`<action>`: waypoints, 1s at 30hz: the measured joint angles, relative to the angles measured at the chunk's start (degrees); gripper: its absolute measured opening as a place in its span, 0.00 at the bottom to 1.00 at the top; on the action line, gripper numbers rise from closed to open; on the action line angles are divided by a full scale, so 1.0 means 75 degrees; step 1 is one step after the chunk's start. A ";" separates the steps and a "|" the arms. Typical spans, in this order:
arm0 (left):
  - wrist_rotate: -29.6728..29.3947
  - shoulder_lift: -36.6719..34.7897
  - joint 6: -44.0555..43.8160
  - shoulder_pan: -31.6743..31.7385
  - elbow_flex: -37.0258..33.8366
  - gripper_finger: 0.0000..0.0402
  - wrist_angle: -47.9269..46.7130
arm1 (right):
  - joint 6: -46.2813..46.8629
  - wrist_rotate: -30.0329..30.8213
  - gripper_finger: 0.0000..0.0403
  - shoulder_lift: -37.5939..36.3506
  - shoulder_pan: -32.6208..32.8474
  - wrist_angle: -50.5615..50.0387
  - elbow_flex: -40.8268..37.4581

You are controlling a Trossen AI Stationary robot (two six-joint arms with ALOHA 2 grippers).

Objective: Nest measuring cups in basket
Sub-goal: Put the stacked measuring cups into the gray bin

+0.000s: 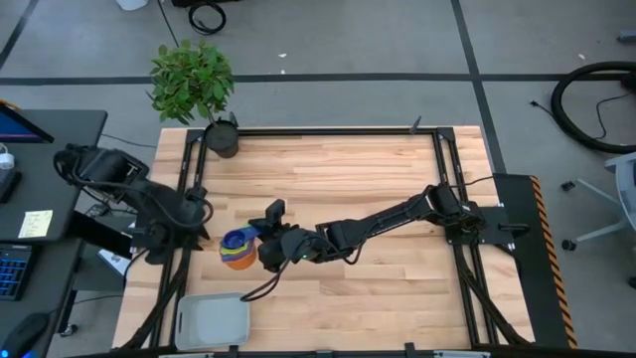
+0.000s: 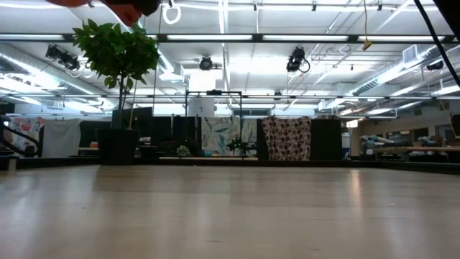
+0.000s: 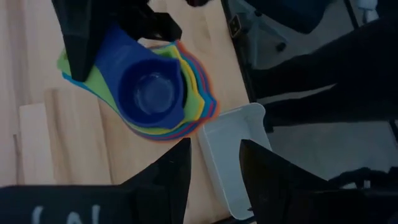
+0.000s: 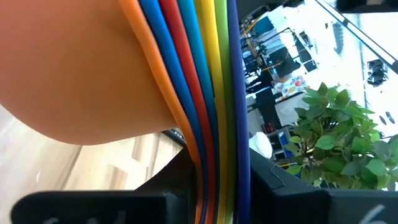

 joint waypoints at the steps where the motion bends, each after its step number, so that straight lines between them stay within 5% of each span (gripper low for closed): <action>1: -0.0059 0.0017 -0.0062 -0.0004 0.0000 0.35 0.0008 | -0.0041 0.0004 0.21 0.0000 -0.0005 -0.0029 0.0000; 9: -0.0048 0.0298 0.0149 -0.0031 -0.0003 0.32 -0.0004 | -0.0115 -0.0003 0.21 0.0003 -0.0006 -0.0071 -0.0003; 19: -0.0005 0.0350 0.0162 -0.0086 -0.0003 0.02 -0.0004 | -0.0121 -0.0017 0.21 0.0003 -0.0006 -0.0095 -0.0003; 30: -0.0019 0.0456 -0.0277 -0.0074 -0.0003 0.22 0.0553 | -0.0142 -0.0005 0.21 0.0000 -0.0062 -0.0107 -0.0003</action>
